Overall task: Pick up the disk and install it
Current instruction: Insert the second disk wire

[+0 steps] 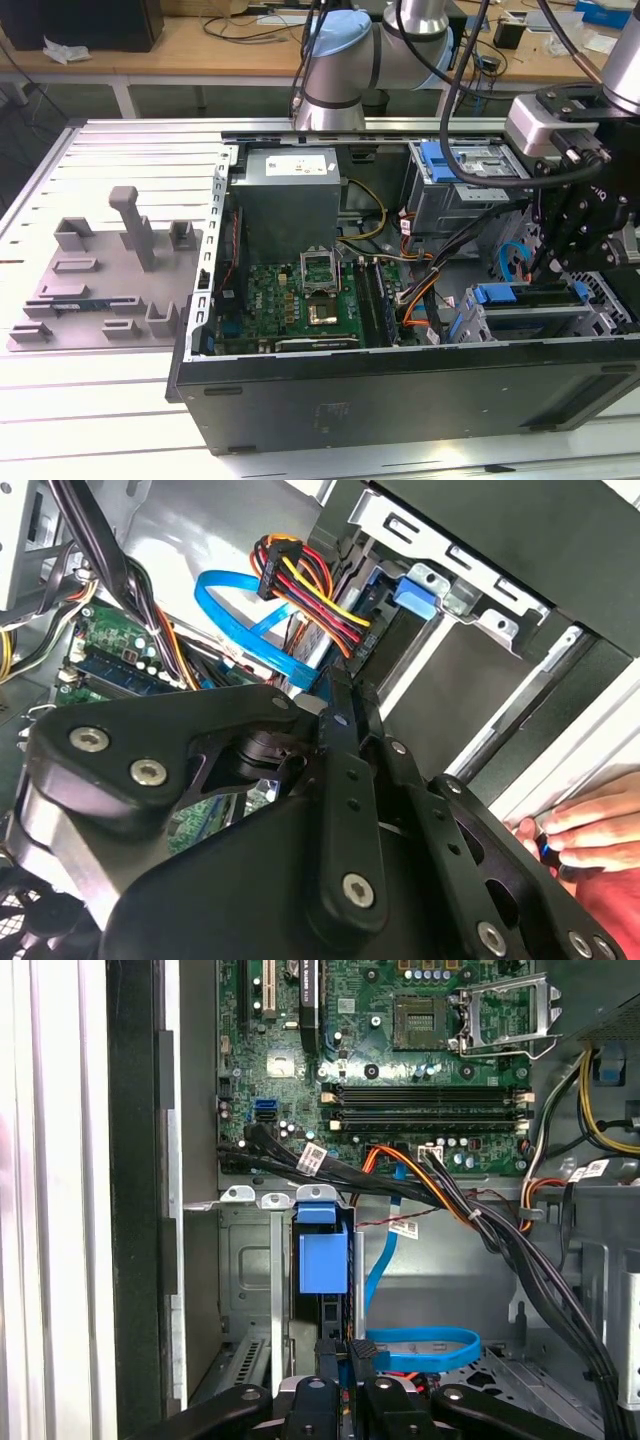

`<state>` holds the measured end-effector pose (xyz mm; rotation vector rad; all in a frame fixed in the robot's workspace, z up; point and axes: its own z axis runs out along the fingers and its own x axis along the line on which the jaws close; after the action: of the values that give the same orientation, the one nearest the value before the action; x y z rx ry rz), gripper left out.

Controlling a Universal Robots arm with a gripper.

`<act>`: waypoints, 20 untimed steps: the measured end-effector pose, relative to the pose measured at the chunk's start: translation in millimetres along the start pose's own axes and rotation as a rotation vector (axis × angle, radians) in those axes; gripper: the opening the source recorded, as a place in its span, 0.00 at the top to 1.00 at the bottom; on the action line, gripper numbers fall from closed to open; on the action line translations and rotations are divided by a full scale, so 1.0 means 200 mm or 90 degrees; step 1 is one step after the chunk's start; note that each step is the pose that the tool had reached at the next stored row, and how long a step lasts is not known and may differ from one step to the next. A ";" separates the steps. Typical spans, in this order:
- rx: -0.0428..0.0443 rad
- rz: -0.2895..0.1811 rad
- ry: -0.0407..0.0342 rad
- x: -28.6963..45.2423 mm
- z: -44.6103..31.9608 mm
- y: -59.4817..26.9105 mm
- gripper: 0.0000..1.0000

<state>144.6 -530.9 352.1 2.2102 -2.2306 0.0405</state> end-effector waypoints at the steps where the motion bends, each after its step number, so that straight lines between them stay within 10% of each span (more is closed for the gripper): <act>1: 0.0000 0.000 0.0000 0.000 0.002 0.000 0.84; 20: 0.0001 -0.005 0.0001 -0.001 0.056 0.001 0.84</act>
<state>144.6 -530.9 341.0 2.2186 -2.2221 0.0408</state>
